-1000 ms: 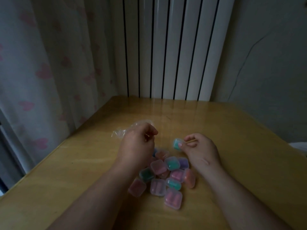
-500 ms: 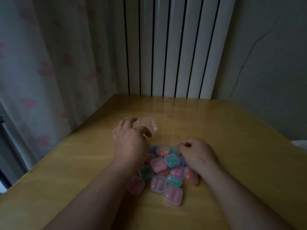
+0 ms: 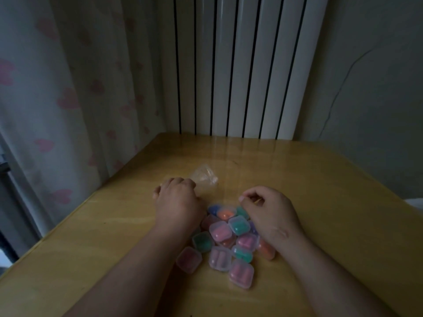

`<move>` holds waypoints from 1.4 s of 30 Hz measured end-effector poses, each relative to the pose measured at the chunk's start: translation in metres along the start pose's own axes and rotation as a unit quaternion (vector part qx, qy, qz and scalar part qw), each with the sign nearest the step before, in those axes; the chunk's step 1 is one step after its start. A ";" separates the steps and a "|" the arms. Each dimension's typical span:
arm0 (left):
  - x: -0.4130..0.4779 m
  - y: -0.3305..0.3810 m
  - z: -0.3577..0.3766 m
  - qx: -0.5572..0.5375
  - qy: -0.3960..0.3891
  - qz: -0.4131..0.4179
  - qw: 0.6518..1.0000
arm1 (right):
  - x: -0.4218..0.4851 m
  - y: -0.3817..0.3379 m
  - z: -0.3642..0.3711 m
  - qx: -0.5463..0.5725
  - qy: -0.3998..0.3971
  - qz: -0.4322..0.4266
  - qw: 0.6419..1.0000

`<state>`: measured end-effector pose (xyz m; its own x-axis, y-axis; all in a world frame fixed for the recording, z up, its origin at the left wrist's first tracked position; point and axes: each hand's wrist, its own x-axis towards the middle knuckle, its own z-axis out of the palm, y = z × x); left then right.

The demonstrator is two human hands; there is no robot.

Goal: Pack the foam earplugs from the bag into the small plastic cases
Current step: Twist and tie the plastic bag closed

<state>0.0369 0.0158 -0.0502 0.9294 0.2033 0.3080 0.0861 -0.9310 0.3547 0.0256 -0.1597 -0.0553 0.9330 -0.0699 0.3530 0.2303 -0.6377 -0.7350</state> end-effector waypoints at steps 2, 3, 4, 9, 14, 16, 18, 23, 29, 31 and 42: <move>-0.001 0.002 -0.001 -0.062 0.054 0.019 0.996 | -0.001 -0.001 -0.001 0.009 0.006 -0.014 1.000; -0.002 0.004 -0.005 -0.117 0.087 0.028 0.989 | -0.001 -0.002 -0.002 0.016 0.009 -0.025 1.000; -0.004 0.007 -0.008 -0.177 0.111 0.033 0.977 | -0.001 -0.002 -0.003 0.021 0.013 -0.040 0.999; -0.012 0.016 -0.020 -0.413 0.094 0.014 0.906 | -0.006 -0.009 -0.005 0.035 0.024 -0.099 0.994; -0.018 0.019 -0.027 -0.585 -0.056 0.006 0.809 | -0.012 -0.016 -0.009 0.026 -0.007 -0.162 0.986; -0.019 0.020 -0.028 -0.603 -0.094 0.017 0.792 | -0.013 -0.017 -0.008 0.036 -0.027 -0.165 0.985; -0.021 0.021 -0.027 -0.624 -0.126 0.029 0.770 | -0.015 -0.017 -0.005 0.049 -0.030 -0.148 0.987; -0.023 0.024 -0.029 -0.589 -0.089 0.041 0.802 | -0.013 -0.016 -0.001 0.061 0.045 -0.106 0.992; -0.022 0.020 -0.028 -0.551 -0.091 0.079 0.826 | -0.014 -0.018 -0.004 0.168 0.006 -0.073 0.983; -0.022 0.020 -0.025 -0.588 -0.157 0.098 0.788 | -0.015 -0.021 -0.005 0.228 0.014 -0.053 0.972; -0.022 0.026 -0.026 -0.597 -0.026 -0.009 0.801 | -0.018 -0.024 -0.001 0.141 -0.003 -0.169 0.975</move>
<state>0.0096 -0.0052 -0.0248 0.9484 0.1714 0.2667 -0.2762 0.0333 0.9605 0.0031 -0.1441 -0.0429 0.7920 0.1127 0.6000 0.5911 -0.3871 -0.7076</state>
